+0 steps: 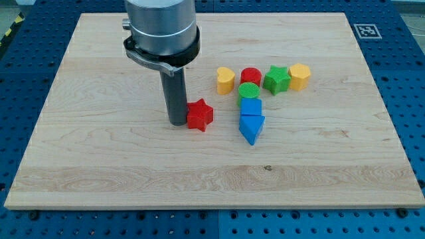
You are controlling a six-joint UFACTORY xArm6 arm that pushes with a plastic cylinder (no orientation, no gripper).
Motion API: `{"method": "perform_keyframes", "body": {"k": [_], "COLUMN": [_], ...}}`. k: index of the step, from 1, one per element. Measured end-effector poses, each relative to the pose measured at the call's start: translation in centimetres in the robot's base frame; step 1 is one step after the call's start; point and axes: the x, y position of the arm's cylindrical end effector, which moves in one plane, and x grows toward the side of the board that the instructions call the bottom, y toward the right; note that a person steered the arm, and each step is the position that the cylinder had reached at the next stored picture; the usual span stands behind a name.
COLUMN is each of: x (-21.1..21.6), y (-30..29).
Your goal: Move the red star to the bottom left of the blue triangle
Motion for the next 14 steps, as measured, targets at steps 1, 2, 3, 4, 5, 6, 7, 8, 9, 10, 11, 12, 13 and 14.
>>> {"method": "perform_keyframes", "body": {"k": [1,2,3,4,5,6,7,8,9,10,11,12,13,14], "x": [-2.0,-3.7,-3.7,-2.9,-2.9,-2.9,-2.9,-3.2,-4.4,-4.5,-4.6,-4.6,-4.3,-3.7], "y": [-0.7,-0.8,-0.7,1.1,1.2,1.2,1.2,1.2,1.2,1.2,1.2,1.2,1.2,1.8]}}
